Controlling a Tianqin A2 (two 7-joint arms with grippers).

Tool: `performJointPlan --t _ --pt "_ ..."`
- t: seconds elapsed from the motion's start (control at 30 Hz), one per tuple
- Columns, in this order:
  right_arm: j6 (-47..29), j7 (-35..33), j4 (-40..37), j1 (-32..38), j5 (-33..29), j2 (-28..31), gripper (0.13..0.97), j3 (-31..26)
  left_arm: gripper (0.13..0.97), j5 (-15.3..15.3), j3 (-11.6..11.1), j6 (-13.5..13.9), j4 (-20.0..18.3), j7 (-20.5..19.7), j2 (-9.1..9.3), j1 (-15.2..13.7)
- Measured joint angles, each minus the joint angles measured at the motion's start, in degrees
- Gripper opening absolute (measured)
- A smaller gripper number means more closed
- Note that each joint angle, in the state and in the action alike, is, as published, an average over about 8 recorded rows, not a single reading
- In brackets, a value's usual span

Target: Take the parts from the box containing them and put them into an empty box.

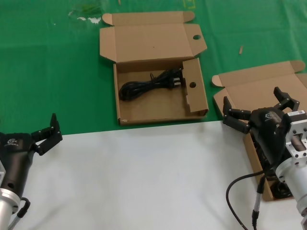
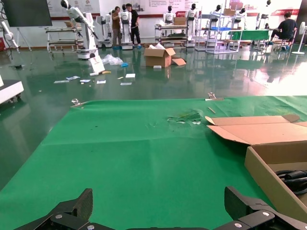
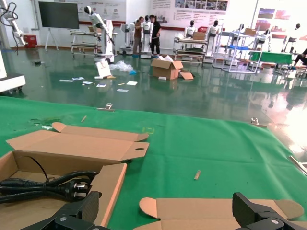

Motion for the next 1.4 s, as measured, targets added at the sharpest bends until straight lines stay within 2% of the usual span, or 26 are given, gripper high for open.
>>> performJointPlan --t 1.4 --pt "0.0 0.0 0.0 0.0 0.0 0.0 0.966 0.0 0.966 0.0 0.0 0.0 0.0 0.0 0.0 0.0"
